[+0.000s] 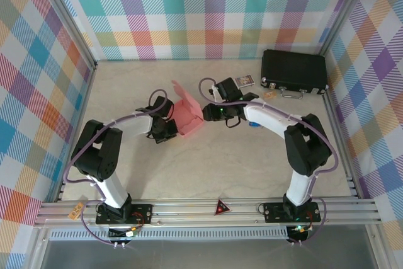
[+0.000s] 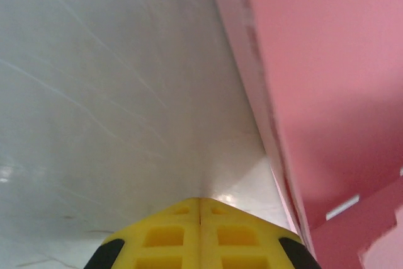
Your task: Fold the paper box
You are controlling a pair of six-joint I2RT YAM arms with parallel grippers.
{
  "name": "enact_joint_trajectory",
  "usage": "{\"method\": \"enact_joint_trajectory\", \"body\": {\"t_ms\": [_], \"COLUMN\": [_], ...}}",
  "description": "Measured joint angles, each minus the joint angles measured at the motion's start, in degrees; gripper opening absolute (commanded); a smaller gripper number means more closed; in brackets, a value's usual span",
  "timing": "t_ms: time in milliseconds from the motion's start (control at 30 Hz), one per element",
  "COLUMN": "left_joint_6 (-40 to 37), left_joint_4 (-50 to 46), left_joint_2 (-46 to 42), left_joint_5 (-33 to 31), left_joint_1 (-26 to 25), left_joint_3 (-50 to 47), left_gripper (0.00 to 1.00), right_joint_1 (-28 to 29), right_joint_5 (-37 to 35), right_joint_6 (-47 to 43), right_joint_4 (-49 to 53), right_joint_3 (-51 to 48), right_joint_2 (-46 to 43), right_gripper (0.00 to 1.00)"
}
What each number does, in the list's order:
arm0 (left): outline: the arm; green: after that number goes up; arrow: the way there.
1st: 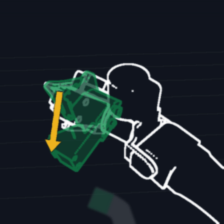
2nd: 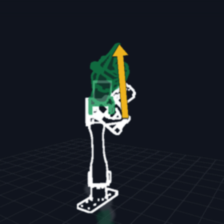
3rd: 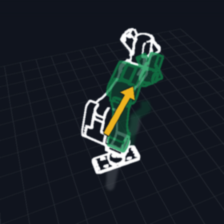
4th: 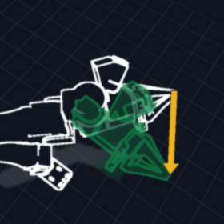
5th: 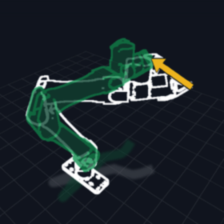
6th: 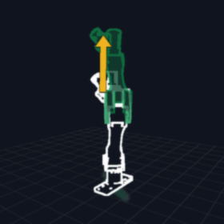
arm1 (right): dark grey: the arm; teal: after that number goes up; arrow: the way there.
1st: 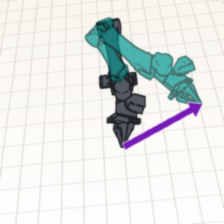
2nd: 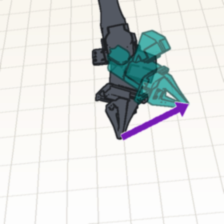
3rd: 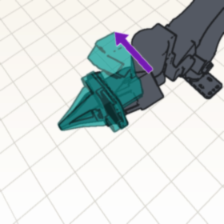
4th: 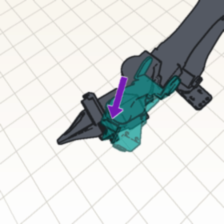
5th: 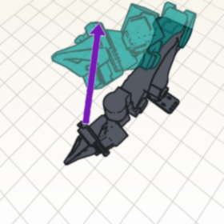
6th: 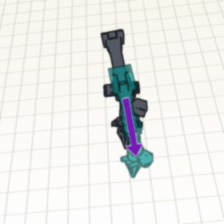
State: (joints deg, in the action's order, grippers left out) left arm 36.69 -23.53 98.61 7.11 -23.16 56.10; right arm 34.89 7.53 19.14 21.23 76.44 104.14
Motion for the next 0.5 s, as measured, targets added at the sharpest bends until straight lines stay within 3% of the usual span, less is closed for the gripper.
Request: {"method": "enact_joint_trajectory", "body": {"t_ms": [167, 500], "left_joint_6": [1.66, -1.07], "left_joint_4": [1.68, -2.73], "left_joint_2": [-0.17, -10.49], "left_joint_5": [1.36, -3.65], "left_joint_1": [-1.22, 0.26], "left_joint_3": [-0.57, 1.53], "left_gripper": [0.02, 0.3], "right_joint_1": [-0.92, -5.99], "right_joint_5": [-2.56, -3.45], "right_joint_6": [-2.56, -1.7], "right_joint_4": [1.57, 2.1], "right_joint_3": [4.2, -0.24], "right_joint_2": [2.91, -2.03], "right_gripper": [0.43, 0.49]}}
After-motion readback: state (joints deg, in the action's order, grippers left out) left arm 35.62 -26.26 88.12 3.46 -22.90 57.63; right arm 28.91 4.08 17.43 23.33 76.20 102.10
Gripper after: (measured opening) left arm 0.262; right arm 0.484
